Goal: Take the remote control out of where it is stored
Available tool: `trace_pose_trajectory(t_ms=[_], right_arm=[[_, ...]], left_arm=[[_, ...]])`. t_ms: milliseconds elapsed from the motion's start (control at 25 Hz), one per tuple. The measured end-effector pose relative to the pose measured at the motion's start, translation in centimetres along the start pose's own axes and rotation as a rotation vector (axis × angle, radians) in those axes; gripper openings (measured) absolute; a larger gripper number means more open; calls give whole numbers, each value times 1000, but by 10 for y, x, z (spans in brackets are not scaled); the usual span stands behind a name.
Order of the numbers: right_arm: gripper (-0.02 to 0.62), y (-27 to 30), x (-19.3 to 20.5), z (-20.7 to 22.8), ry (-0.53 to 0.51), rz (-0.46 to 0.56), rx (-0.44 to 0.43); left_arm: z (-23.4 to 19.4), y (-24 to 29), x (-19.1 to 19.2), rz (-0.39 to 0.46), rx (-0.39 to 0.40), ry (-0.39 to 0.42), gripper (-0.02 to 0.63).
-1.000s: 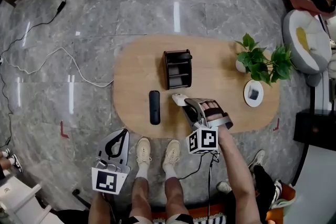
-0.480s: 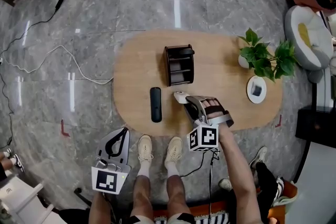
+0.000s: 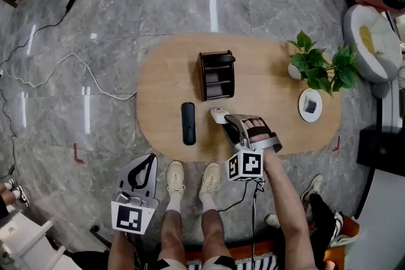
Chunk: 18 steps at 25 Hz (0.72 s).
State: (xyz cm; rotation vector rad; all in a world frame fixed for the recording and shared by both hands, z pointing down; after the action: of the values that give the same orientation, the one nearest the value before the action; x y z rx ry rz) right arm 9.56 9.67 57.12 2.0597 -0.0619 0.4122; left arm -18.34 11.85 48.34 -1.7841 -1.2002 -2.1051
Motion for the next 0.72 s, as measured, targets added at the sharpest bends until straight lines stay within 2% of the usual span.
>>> trace_pose_trajectory(t_ms=[400,720], right_arm=[[101,-6,-1,-15,-28,-24,8],[95,-8,-1,-37,-42,-39,-21]], left_arm=[[4,-7,2,3,2,2,5],[6,-14,4,0,-4,0,5]])
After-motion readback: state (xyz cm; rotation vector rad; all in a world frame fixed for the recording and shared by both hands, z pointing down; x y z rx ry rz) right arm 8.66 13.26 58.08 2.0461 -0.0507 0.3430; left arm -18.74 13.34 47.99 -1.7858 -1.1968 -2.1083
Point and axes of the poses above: the fingertips, and each gripper's own axes: y forward along the fingers, z to its right, x out of its underside, the point moved 10 cm from there along -y, backward along the fingers, and after that the axes turned 7 degrees about -x, right-handed, at the moved point
